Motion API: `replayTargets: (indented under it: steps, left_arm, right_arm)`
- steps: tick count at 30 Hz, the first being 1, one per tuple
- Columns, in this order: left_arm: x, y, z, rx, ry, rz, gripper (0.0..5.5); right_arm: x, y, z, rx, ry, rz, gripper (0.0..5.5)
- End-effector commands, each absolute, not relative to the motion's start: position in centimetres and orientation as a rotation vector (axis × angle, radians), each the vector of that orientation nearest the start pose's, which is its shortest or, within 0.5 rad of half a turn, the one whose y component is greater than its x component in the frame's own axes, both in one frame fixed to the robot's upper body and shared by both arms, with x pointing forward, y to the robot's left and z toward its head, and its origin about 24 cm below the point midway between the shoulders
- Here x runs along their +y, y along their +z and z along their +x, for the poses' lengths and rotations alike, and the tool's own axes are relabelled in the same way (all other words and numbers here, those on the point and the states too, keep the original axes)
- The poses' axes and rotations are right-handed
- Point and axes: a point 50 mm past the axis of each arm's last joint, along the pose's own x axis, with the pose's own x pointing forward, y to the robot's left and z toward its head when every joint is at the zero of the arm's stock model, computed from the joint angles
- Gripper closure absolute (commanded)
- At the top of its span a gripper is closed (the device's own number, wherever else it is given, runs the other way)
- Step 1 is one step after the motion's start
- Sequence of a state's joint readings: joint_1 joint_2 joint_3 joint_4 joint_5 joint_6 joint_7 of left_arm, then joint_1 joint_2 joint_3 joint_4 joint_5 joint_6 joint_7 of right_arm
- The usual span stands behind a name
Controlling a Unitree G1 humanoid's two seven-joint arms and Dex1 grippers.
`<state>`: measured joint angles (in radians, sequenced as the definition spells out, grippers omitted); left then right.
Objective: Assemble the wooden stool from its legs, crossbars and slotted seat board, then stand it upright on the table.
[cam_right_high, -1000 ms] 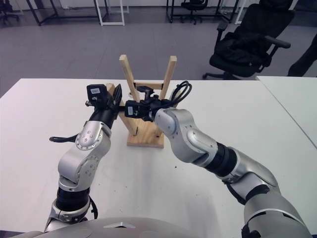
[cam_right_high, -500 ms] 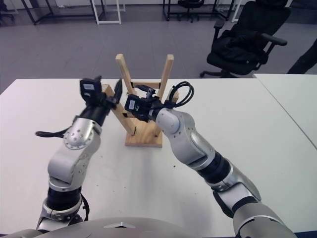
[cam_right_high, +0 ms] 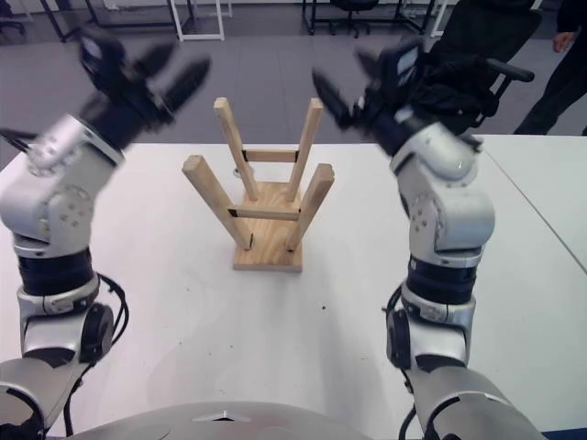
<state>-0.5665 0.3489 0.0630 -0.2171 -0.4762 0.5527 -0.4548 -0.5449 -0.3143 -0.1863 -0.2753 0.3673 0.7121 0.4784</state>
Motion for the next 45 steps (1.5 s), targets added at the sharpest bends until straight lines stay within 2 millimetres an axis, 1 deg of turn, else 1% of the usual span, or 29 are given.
replayTargets:
  steps: [1,3,5,7,9,11,13,14,16,17,19,20,22,24,25,26,27,29,30,32,33,34,35,37,39,40,42,43,45]
  left_arm:
    - [12.8,13.2,29.9,0.002,-0.688,0.126,2.18]
    - [12.6,13.6,30.4,-0.035,-0.668,0.18,2.18]
    - [12.6,16.0,31.1,-0.133,-0.631,0.189,2.18]
    - [13.0,18.4,31.1,-0.219,-0.59,0.158,2.18]
    - [13.8,21.0,30.4,-0.303,-0.566,0.124,2.18]
    - [15.2,24.1,29.7,-0.408,-0.517,0.071,2.18]
    - [17.0,26.9,29.1,-0.51,-0.457,-0.01,2.18]
    - [18.0,27.2,29.1,-0.512,-0.417,-0.014,2.18]
    - [19.8,26.3,29.8,-0.461,-0.338,-0.003,2.18]
    - [20.3,25.3,30.2,-0.419,-0.317,0.018,2.18]
    - [20.9,23.2,30.1,-0.343,-0.299,0.071,2.18]
    - [21.3,22.0,29.7,-0.307,-0.289,0.079,2.18]
    - [22.5,19.3,28.3,-0.217,-0.23,0.088,2.18]
    - [23.5,16.7,27.0,-0.131,-0.159,0.101,2.18]
    - [23.7,16.0,26.5,-0.109,-0.14,0.104,2.18]
    - [23.9,15.4,26.0,-0.086,-0.12,0.112,2.18]
    - [24.2,14.9,25.4,-0.061,-0.104,0.12,2.18]
    - [24.9,13.2,23.6,0.017,-0.06,0.157,2.18]
    - [25.2,12.1,22.5,0.062,-0.039,0.161,2.18]
    - [25.3,9.8,20.4,0.175,-0.03,0.182,2.18]
    - [25.1,9.0,19.6,0.224,-0.042,0.198,2.18]
    - [24.6,8.6,19.3,0.249,-0.071,0.212,2.18]
    - [23.9,8.5,19.6,0.246,-0.127,0.209,2.18]
    - [23.2,8.9,20.3,0.203,-0.195,0.181,2.18]
    - [23.4,11.8,22.2,0.063,-0.198,0.1,2.18]
    - [23.7,14.4,23.4,-0.045,-0.196,0.076,2.18]
    - [23.8,20.4,25.1,-0.273,-0.224,0.068,2.18]
    - [23.6,22.8,25.8,-0.352,-0.24,0.089,2.18]
    - [22.7,25.9,26.9,-0.45,-0.307,0.074,2.18]
  right_arm:
    - [-14.8,13.3,29.5,0.21,0.595,0.043,1.73]
    - [-14.6,14.4,29.9,0.157,0.589,0.063,1.73]
    - [-14.8,16.0,30.7,0.077,0.565,0.095,1.73]
    - [-15.2,17.3,31.2,0.002,0.551,0.117,1.73]
    - [-16.7,18.9,31.8,-0.086,0.507,0.137,1.73]
    - [-18.3,20.0,32.3,-0.164,0.463,0.159,1.73]
    - [-19.0,19.8,32.6,-0.179,0.451,0.171,1.73]
    - [-18.8,18.7,32.7,-0.149,0.464,0.154,1.73]
    - [-17.9,16.2,32.7,-0.07,0.507,0.08,1.73]
    - [-17.5,14.8,32.6,-0.036,0.529,0.027,1.73]
    - [-16.9,12.6,31.8,0.004,0.592,-0.075,1.73]
    - [-16.2,12.0,30.8,0.011,0.666,-0.126,1.73]
    - [-14.1,12.4,28.5,-0.01,0.858,-0.166,1.73]
    - [-11.4,13.7,25.8,-0.043,1.076,-0.2,1.73]
    - [-10.7,14.0,25.0,-0.052,1.12,-0.215,1.73]
    - [-10.9,14.5,24.7,-0.062,1.099,-0.226,1.73]
    - [-11.9,15.2,24.6,-0.064,1.048,-0.207,1.73]
    - [-15.1,15.4,23.9,-0.005,0.966,-0.13,1.73]
    - [-17.1,13.7,23.2,0.105,0.95,-0.106,1.73]
    - [-21.6,8.0,21.3,0.416,0.92,-0.154,1.73]
    - [-23.2,6.0,21.1,0.502,0.897,-0.198,1.73]
    - [-24.1,5.2,22.4,0.487,0.815,-0.19,1.73]
    - [-25.0,5.0,24.8,0.421,0.679,-0.147,1.73]
    - [-25.6,4.9,28.7,0.334,0.48,-0.121,1.73]
    - [-26.0,6.1,30.7,0.232,0.361,-0.097,1.73]
    - [-26.2,7.9,31.4,0.133,0.324,-0.036,1.73]
    - [-26.4,14.0,32.4,-0.139,0.304,0.119,1.73]
    - [-26.3,17.1,32.6,-0.258,0.307,0.177,1.73]
    - [-25.5,22.0,32.6,-0.422,0.345,0.273,1.73]
